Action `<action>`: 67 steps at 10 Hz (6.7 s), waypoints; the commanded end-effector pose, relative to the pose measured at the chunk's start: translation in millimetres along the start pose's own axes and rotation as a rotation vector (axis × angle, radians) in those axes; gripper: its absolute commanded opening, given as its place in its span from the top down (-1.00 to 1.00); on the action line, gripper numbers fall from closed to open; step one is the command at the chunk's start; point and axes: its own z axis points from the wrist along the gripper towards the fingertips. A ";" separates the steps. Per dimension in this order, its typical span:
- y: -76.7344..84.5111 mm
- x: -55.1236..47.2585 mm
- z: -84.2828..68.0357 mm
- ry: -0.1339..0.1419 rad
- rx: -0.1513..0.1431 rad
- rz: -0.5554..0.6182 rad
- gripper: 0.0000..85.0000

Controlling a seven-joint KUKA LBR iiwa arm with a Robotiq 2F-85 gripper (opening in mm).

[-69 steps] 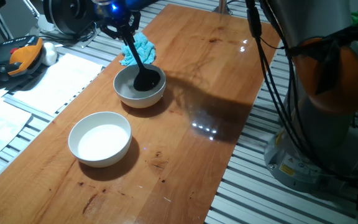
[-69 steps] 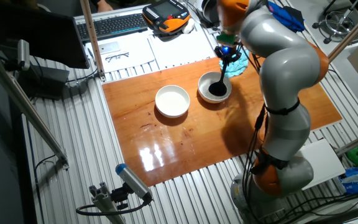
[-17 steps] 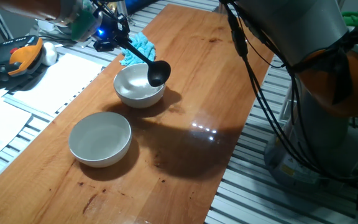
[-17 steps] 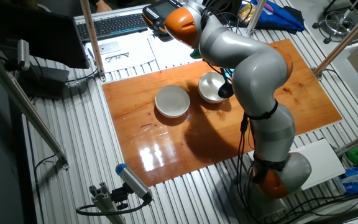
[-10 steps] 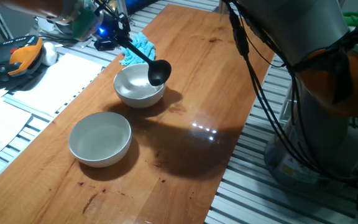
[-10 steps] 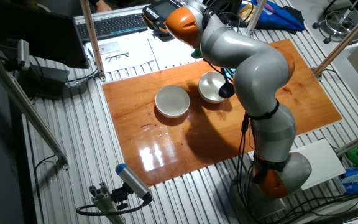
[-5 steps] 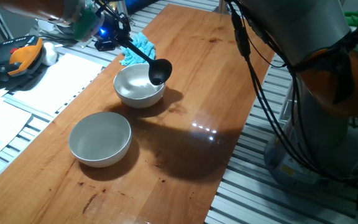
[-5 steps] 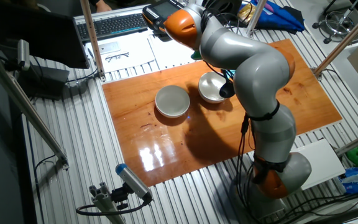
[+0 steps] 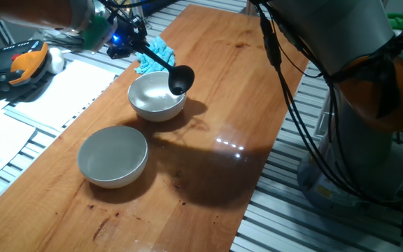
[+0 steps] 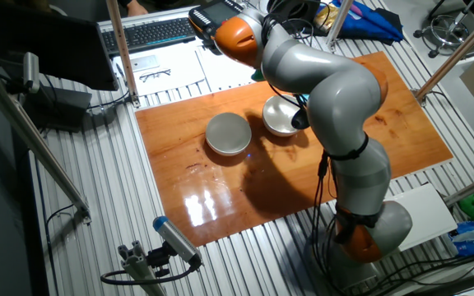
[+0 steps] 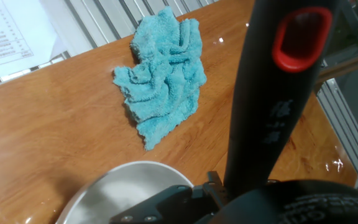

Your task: Scoop water with a large spoon from one bowl to another

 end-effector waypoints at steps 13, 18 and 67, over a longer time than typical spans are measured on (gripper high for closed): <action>-1.4 0.7 -0.7 -0.026 0.055 -0.013 1.00; -1.4 0.9 -0.9 -0.023 0.065 -0.016 1.00; -14.3 -3.6 3.6 0.150 -0.460 0.182 1.00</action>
